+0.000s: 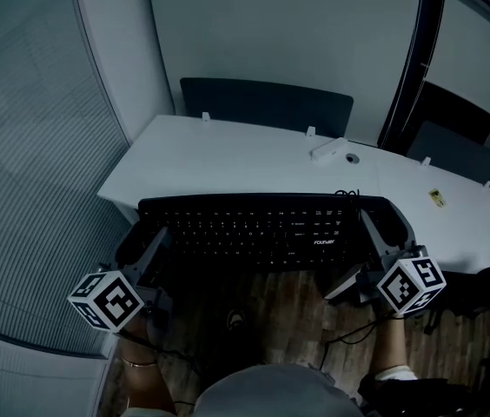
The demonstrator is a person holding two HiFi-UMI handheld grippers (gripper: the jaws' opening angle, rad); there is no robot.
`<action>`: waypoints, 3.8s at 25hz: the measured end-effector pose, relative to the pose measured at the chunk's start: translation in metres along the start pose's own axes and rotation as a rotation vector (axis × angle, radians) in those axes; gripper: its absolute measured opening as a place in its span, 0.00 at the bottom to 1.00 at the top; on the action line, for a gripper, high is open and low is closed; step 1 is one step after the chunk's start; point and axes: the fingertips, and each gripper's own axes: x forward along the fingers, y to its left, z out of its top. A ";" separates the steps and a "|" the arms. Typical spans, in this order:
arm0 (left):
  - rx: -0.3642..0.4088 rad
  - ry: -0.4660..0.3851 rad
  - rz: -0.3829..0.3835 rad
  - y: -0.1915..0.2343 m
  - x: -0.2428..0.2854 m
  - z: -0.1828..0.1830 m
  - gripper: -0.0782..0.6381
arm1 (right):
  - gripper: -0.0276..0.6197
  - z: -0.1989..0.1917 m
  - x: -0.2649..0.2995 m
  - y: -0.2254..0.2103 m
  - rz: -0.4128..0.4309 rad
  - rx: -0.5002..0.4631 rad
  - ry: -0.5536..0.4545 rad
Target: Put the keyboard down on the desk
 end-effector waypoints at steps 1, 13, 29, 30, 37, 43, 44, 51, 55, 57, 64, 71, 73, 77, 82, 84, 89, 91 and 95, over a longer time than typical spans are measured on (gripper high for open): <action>-0.001 0.001 0.000 0.000 0.001 0.000 0.57 | 0.44 0.000 0.000 0.000 -0.001 -0.002 0.002; 0.012 -0.005 -0.016 -0.002 0.001 0.000 0.57 | 0.44 0.003 -0.003 0.001 -0.006 -0.010 -0.022; 0.022 -0.035 -0.016 -0.005 -0.004 0.002 0.57 | 0.43 0.009 -0.004 0.004 0.015 -0.028 -0.053; 0.022 -0.041 -0.019 -0.005 -0.004 0.002 0.57 | 0.44 0.010 -0.004 0.004 0.014 -0.032 -0.060; 0.007 -0.077 -0.034 0.000 -0.001 0.001 0.57 | 0.43 0.012 -0.005 0.007 0.016 -0.057 -0.053; 0.008 -0.097 -0.052 0.001 -0.004 -0.001 0.57 | 0.44 0.019 -0.008 0.014 0.013 -0.088 -0.072; 0.009 -0.100 -0.054 0.001 -0.004 -0.001 0.57 | 0.44 0.019 -0.008 0.014 0.014 -0.090 -0.081; 0.034 -0.105 -0.046 -0.006 -0.009 0.000 0.57 | 0.44 0.024 -0.010 0.014 0.027 -0.092 -0.120; 0.038 -0.107 -0.045 -0.007 -0.009 0.001 0.57 | 0.44 0.019 -0.009 0.012 0.027 -0.077 -0.122; 0.036 -0.106 -0.043 -0.006 -0.009 0.000 0.57 | 0.44 0.017 -0.009 0.012 0.024 -0.072 -0.118; -0.002 -0.088 -0.045 0.002 -0.005 -0.004 0.57 | 0.43 0.022 -0.008 0.015 0.012 -0.096 -0.088; -0.015 -0.068 -0.054 0.006 0.002 -0.003 0.57 | 0.44 0.022 -0.010 0.015 -0.015 -0.089 -0.093; 0.010 -0.079 -0.061 0.002 0.000 0.001 0.57 | 0.43 0.022 -0.013 0.015 -0.012 -0.084 -0.121; 0.025 -0.065 -0.049 -0.004 -0.005 0.009 0.57 | 0.44 0.025 -0.016 0.017 -0.012 -0.062 -0.122; 0.043 -0.042 -0.018 -0.005 -0.004 0.010 0.57 | 0.44 0.017 -0.010 0.010 -0.004 -0.029 -0.109; 0.052 -0.048 -0.008 -0.008 -0.004 0.011 0.57 | 0.44 0.016 -0.008 0.007 0.005 -0.017 -0.115; 0.073 -0.036 0.017 -0.011 -0.008 0.010 0.57 | 0.44 0.009 -0.006 0.004 0.020 0.003 -0.108; 0.069 -0.040 0.022 -0.010 -0.009 0.011 0.57 | 0.44 0.008 -0.005 0.004 0.022 0.009 -0.111; 0.066 -0.018 0.025 -0.009 -0.005 0.007 0.57 | 0.44 0.005 -0.004 0.001 0.013 0.016 -0.097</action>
